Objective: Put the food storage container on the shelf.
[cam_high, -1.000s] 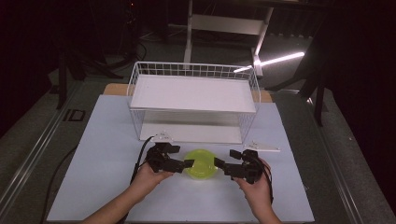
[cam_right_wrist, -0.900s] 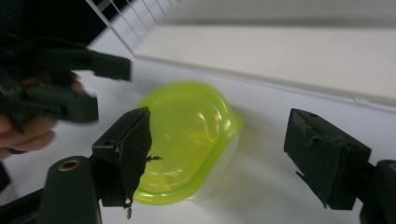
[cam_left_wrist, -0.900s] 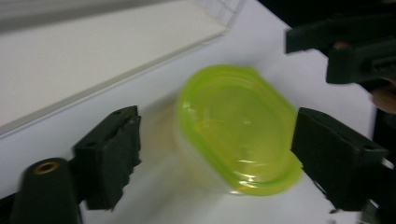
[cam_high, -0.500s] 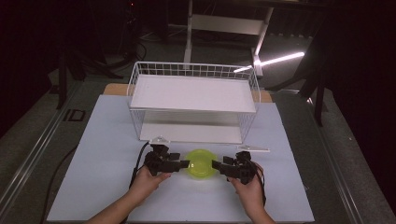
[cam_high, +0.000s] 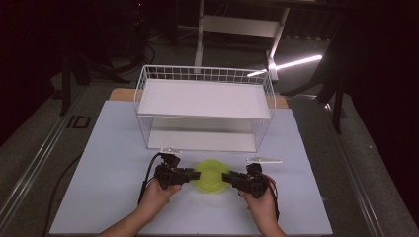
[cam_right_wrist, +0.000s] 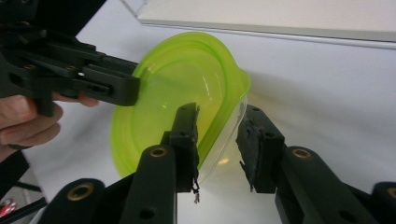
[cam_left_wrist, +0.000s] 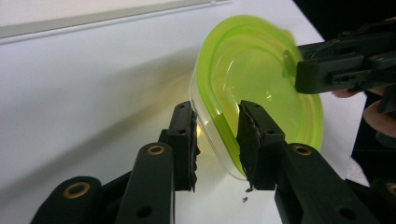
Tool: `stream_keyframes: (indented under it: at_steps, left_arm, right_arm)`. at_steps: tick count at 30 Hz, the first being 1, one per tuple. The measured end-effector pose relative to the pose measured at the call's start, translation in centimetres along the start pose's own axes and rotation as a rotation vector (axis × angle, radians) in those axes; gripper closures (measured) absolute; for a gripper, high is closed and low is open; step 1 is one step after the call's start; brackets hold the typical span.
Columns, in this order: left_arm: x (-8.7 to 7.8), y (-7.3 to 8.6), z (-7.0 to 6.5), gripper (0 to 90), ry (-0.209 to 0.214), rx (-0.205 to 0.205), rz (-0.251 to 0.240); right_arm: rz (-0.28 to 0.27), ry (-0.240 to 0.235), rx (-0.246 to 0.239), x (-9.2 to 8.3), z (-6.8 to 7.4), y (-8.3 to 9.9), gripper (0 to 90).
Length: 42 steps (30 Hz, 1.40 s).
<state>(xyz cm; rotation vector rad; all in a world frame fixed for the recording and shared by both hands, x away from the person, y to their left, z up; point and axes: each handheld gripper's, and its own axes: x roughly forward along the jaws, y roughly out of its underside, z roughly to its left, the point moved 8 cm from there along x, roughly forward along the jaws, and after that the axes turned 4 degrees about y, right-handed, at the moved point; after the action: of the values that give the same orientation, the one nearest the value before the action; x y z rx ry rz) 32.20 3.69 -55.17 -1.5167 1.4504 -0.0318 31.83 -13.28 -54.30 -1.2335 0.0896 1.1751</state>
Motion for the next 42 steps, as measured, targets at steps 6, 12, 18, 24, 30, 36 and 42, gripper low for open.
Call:
stream_keyframes:
  at_steps: [6, 12, 18, 24, 30, 36, 42]
  left_arm:
    - [-0.6, 0.7, -0.8, 76.4, 0.021, -0.028, -0.021]
    - [-1.3, 0.8, -1.3, 81.0, -0.018, 0.009, -0.045]
    - [-2.5, -0.7, -1.8, 81.2, -0.028, 0.067, -0.134]
    - [-3.1, -2.0, -1.2, 81.4, -0.027, 0.082, -0.173]
    - [-3.1, -2.8, -0.1, 81.3, -0.05, 0.084, -0.213]
    - [-2.9, -3.6, 1.4, 81.2, -0.072, 0.097, -0.258]
    - [-2.4, -4.4, 2.8, 81.1, -0.103, 0.11, -0.269]
  right_arm:
    - [0.004, -0.002, -0.003, -0.5, 1.1, 0.4, 77.3]
    - [-0.002, 0.012, -0.031, -0.5, 1.3, 0.3, 80.9]
    - [-0.063, 0.03, -0.098, -1.4, 2.1, -1.5, 80.9]
    - [-0.094, 0.026, -0.098, -1.3, 2.2, -3.0, 80.9]
    - [-0.102, 0.051, -0.109, -0.4, 2.1, -4.5, 80.7]
    - [-0.114, 0.073, -0.119, 1.0, 1.6, -5.8, 80.4]
    - [-0.119, 0.09, -0.101, 2.4, 1.0, -6.5, 80.1]
